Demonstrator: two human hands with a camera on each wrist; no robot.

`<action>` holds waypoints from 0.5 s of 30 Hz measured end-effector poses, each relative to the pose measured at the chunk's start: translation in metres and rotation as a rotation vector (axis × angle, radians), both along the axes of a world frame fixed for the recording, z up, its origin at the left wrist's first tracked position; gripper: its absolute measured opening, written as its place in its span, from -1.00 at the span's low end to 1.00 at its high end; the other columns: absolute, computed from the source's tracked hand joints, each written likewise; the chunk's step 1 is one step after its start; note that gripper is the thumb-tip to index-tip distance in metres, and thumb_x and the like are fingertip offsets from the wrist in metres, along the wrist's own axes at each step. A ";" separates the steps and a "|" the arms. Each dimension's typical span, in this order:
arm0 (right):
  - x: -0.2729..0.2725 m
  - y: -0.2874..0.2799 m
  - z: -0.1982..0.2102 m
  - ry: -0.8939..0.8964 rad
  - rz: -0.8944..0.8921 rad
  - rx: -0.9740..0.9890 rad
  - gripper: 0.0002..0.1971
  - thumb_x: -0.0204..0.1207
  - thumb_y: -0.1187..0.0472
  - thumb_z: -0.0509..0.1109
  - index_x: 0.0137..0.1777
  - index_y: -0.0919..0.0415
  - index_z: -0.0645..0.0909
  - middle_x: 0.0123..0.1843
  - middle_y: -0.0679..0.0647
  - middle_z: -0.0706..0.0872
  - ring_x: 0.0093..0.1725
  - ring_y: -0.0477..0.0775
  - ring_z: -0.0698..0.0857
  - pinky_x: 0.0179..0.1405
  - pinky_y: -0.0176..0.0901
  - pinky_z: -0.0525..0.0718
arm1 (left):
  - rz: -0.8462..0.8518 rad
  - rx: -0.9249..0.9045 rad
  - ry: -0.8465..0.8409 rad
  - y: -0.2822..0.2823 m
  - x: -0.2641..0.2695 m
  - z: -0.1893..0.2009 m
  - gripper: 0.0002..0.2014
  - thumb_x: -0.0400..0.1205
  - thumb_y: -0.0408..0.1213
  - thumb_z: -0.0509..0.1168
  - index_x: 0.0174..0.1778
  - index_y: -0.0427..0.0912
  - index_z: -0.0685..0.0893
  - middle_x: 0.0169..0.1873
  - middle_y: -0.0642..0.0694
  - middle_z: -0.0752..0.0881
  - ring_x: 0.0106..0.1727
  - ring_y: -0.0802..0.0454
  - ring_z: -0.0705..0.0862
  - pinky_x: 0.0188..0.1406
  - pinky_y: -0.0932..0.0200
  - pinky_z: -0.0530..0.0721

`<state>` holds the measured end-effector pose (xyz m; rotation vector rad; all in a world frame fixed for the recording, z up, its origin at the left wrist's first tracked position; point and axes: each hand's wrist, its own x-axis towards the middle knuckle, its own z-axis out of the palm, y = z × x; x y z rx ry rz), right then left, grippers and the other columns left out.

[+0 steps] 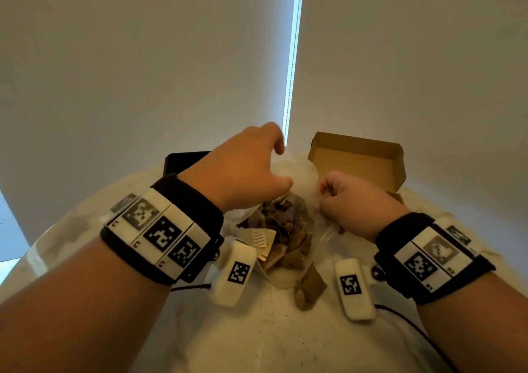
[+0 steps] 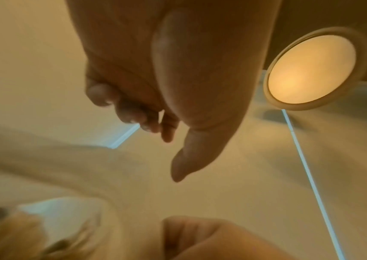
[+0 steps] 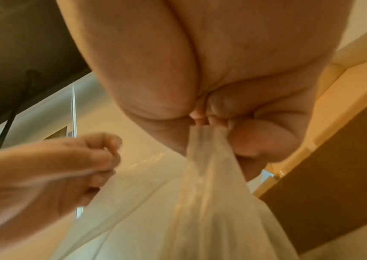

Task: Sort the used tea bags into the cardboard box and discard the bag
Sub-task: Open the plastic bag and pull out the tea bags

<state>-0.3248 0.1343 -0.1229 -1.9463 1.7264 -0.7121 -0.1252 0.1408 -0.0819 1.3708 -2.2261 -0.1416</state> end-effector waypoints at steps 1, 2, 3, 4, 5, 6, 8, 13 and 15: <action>0.000 0.000 -0.001 -0.003 0.000 0.007 -0.86 0.61 0.29 0.35 0.01 0.00 0.58 -0.23 0.07 0.76 -0.34 0.00 0.71 -0.40 -0.21 0.74 | -0.058 0.015 0.012 0.008 -0.005 0.004 -0.73 0.57 -0.05 0.42 0.10 0.05 0.52 -0.14 0.05 0.59 -0.23 0.18 0.57 -0.33 0.30 0.50; 0.000 0.000 -0.001 -0.001 0.001 0.014 -0.87 0.60 0.29 0.36 0.02 0.01 0.58 -0.20 0.08 0.77 -0.31 0.02 0.73 -0.41 -0.22 0.74 | -0.096 0.072 -0.017 0.013 -0.010 0.006 -0.81 0.59 -0.08 0.41 0.05 0.04 0.58 -0.20 0.06 0.63 -0.28 0.19 0.58 -0.36 0.32 0.49; 0.000 0.001 0.000 0.002 0.001 0.023 -0.88 0.59 0.27 0.39 0.02 0.02 0.58 -0.16 0.10 0.78 -0.26 0.04 0.76 -0.40 -0.21 0.75 | -0.102 0.158 -0.108 0.016 -0.014 0.004 -0.86 0.59 -0.09 0.40 0.02 0.04 0.64 -0.21 0.08 0.67 -0.27 0.21 0.61 -0.35 0.32 0.52; 0.000 0.002 0.001 0.012 0.001 0.032 -0.89 0.58 0.23 0.42 0.02 0.04 0.58 -0.13 0.11 0.78 -0.22 0.06 0.77 -0.39 -0.19 0.75 | -0.099 0.237 -0.229 0.018 -0.019 -0.002 -0.87 0.60 -0.08 0.39 0.03 0.05 0.69 -0.18 0.09 0.69 -0.21 0.20 0.65 -0.33 0.29 0.56; -0.001 0.003 0.002 0.037 0.006 0.040 -0.87 0.55 0.19 0.46 0.02 0.05 0.57 -0.10 0.10 0.77 -0.20 0.06 0.75 -0.39 -0.19 0.74 | -0.082 0.302 -0.352 0.017 -0.023 -0.010 -0.83 0.61 -0.07 0.38 0.08 0.01 0.71 -0.15 0.10 0.69 -0.11 0.15 0.68 -0.30 0.29 0.58; -0.001 0.005 0.004 0.077 0.017 0.045 -0.84 0.53 0.14 0.50 0.01 0.05 0.57 -0.09 0.09 0.74 -0.20 0.04 0.71 -0.39 -0.20 0.69 | -0.054 0.338 -0.462 0.015 -0.025 -0.022 -0.78 0.65 -0.06 0.35 0.15 -0.02 0.70 -0.08 0.10 0.69 0.03 0.08 0.69 -0.26 0.32 0.55; -0.001 0.008 0.007 0.156 0.048 0.045 -0.81 0.49 0.14 0.54 -0.03 0.05 0.57 -0.10 0.05 0.70 -0.21 0.00 0.63 -0.35 -0.23 0.59 | -0.012 0.378 -0.578 0.006 -0.024 -0.044 -0.62 0.73 -0.10 0.27 0.47 -0.09 0.57 0.25 0.00 0.64 0.39 -0.05 0.57 0.04 0.31 0.50; 0.001 0.011 0.008 0.240 0.147 0.035 -0.81 0.49 0.42 0.38 -0.22 0.10 0.56 -0.27 -0.02 0.61 -0.31 -0.06 0.55 -0.37 -0.32 0.55 | -0.031 0.346 -0.661 0.016 -0.032 -0.039 -0.59 0.64 0.01 0.33 0.41 0.02 0.55 0.03 0.03 0.61 -0.05 0.05 0.57 -0.32 0.25 0.46; 0.002 0.010 0.008 0.243 0.151 0.031 -0.81 0.50 0.43 0.34 -0.21 0.11 0.59 -0.26 -0.03 0.61 -0.29 -0.07 0.57 -0.34 -0.32 0.54 | -0.046 0.326 -0.627 0.024 -0.040 -0.029 -0.54 0.55 0.14 0.38 0.31 0.05 0.53 -0.02 0.03 0.60 -0.07 0.06 0.57 -0.34 0.20 0.45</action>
